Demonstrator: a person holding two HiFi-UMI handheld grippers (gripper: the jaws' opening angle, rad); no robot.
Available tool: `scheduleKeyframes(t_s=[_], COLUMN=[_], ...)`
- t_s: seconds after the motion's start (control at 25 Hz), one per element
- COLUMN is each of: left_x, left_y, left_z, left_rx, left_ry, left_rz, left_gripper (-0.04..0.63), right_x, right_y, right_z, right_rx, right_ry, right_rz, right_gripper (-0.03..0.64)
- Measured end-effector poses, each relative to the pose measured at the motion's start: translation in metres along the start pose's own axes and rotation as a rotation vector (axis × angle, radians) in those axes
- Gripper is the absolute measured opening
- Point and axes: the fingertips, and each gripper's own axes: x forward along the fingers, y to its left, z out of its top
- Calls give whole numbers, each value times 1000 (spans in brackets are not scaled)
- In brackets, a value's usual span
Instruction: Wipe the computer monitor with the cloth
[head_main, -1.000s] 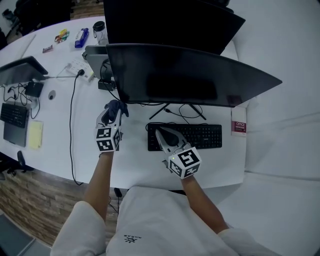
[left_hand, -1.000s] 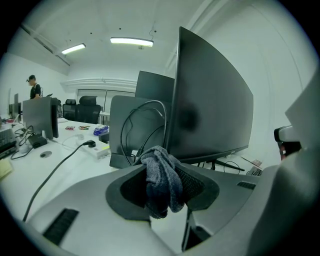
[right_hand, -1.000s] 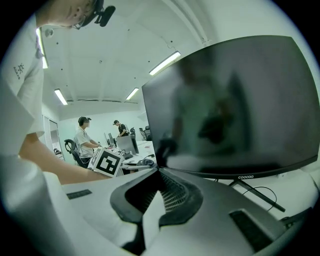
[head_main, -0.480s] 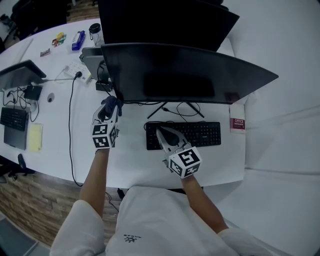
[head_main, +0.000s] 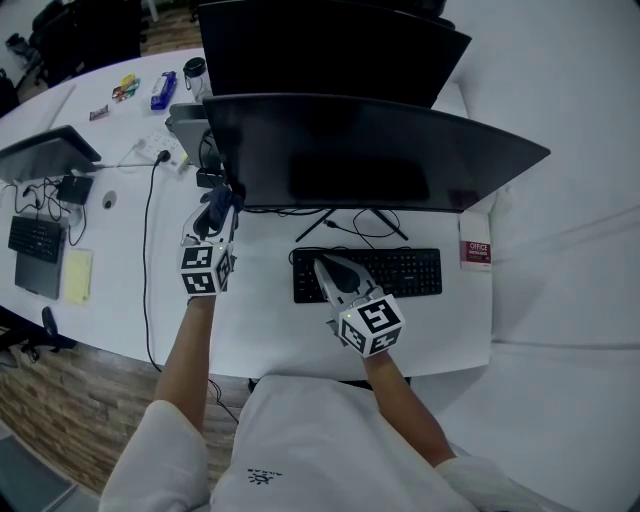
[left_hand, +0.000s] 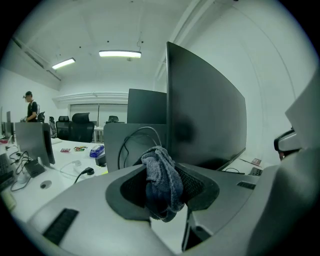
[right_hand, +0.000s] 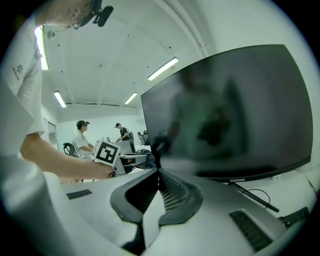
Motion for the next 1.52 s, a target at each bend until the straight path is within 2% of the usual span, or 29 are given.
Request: scheduleKeyframes(t_s=[0.44,0.72,1.04,1.28,1.52], left_x=[-12,-20,-29,-36,-46], left_y=[-4,-7,-9,-10,-11], left_z=[45,72,110,141,177], left_rx=[102,131,173,217,249], left_ry=[-56,-86,-134,-169,-219], left_rz=[0,18,31,49,55], left_gripper=[155,155,155,155,155], right_x=[-17,-24,-14,-8,-12], right_y=[-9,-11,18,47,51], right_z=[8,20,44,78,85], right_rx=[2,-20,-85,-113,-108], right_ry=[-31,-53,-64,-126,-148], right_rz=[6,31,139,223,251], right_gripper=[18,19,20,19,18])
